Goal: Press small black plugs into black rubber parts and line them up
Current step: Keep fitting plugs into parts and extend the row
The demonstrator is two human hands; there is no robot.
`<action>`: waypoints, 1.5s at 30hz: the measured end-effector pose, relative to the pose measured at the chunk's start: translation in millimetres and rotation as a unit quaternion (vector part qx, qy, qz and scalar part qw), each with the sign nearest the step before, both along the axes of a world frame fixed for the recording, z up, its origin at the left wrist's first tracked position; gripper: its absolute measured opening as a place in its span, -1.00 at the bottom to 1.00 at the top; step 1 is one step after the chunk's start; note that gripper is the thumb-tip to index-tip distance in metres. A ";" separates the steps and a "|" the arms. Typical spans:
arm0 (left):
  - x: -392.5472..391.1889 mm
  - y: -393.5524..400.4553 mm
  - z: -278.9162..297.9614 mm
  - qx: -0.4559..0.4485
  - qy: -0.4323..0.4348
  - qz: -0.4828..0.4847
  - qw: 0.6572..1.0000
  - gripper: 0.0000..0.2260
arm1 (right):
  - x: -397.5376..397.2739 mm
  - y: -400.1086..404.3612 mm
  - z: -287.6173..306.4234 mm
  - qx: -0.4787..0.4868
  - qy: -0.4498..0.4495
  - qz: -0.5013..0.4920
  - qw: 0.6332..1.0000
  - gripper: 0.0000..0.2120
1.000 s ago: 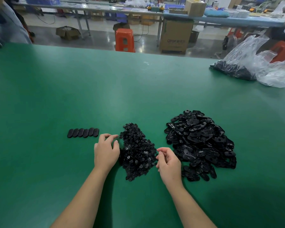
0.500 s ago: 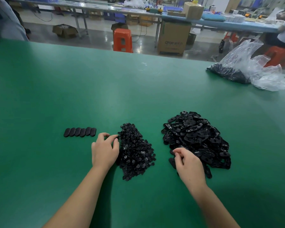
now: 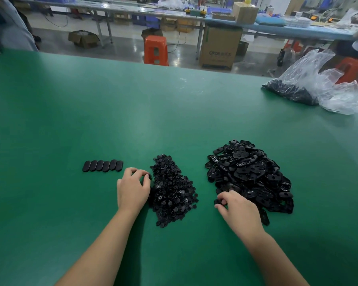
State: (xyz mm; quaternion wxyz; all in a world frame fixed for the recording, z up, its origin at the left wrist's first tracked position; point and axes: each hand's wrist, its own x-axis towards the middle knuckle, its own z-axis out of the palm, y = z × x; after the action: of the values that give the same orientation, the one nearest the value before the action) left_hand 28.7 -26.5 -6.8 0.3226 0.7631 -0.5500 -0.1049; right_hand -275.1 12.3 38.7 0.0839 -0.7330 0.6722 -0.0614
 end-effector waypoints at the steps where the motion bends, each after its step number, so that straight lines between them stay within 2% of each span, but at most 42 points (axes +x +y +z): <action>1: 0.3 -0.2 -0.1 -0.001 0.001 0.000 1.000 -0.87 | -0.1 -0.9 -0.2 0.004 -0.004 -0.001 1.000 -0.78; 10: 1.6 -0.8 -0.3 0.000 0.012 0.001 1.000 -0.92 | 5.9 -7.4 1.6 0.036 0.010 0.012 0.999 -0.72; 13: 2.7 -0.7 -1.6 -0.007 0.014 0.002 1.000 -0.96 | 7.7 -8.8 2.3 0.044 0.010 0.029 0.999 -0.78; 17: 3.3 0.0 -2.8 -0.006 0.006 -0.001 1.000 -0.91 | 9.9 -7.8 5.0 0.038 -0.007 0.034 0.999 -0.87; 19: 2.8 0.1 -1.6 -0.003 0.007 0.000 1.000 -0.91 | 10.4 -7.8 5.4 0.042 -0.030 0.027 0.998 -0.90; 21: 1.7 0.3 -0.4 -0.002 0.007 -0.002 1.000 -0.93 | 11.9 -8.8 6.7 0.044 -0.112 0.001 0.993 -0.92; 24: 0.9 0.4 0.7 0.002 -0.008 -0.008 1.000 -0.93 | 17.6 -11.3 8.9 0.050 -0.313 -0.063 0.946 -0.92; 27: 1.7 0.8 1.0 0.004 -0.014 -0.010 1.000 -0.93 | 28.2 -13.5 9.8 0.064 -0.492 -0.127 0.859 -0.86; 29: 2.1 0.5 1.2 0.005 -0.017 -0.012 1.000 -0.93 | 37.1 -14.9 10.5 0.078 -0.590 -0.159 0.787 -0.87; 31: 1.9 -0.2 1.1 0.005 -0.020 -0.015 1.000 -0.93 | 44.7 -15.8 8.9 0.096 -0.651 -0.174 0.732 -0.89; 33: 1.3 -0.6 1.1 0.004 -0.020 -0.015 1.000 -0.93 | 51.1 -15.8 5.4 0.102 -0.672 -0.181 0.711 -0.89; 39: 1.8 -0.5 0.3 0.002 -0.015 -0.015 1.000 -0.93 | 61.3 -16.4 -9.0 0.078 -0.664 -0.180 0.721 -0.87; 43: 1.6 -0.2 2.2 0.003 -0.001 -0.016 1.000 -0.94 | 62.9 -16.0 -17.1 0.053 -0.640 -0.163 0.749 -0.79; 45: 1.4 0.7 3.1 0.000 0.007 -0.015 1.000 -0.92 | 64.2 -14.2 -20.3 0.043 -0.629 -0.156 0.760 -0.82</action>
State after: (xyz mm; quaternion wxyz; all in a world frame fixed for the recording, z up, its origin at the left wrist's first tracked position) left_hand 30.1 -25.7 -3.7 0.3251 0.7543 -0.5587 -0.1153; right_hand -210.9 -1.8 18.4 0.5088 -0.4102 0.5753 -0.4919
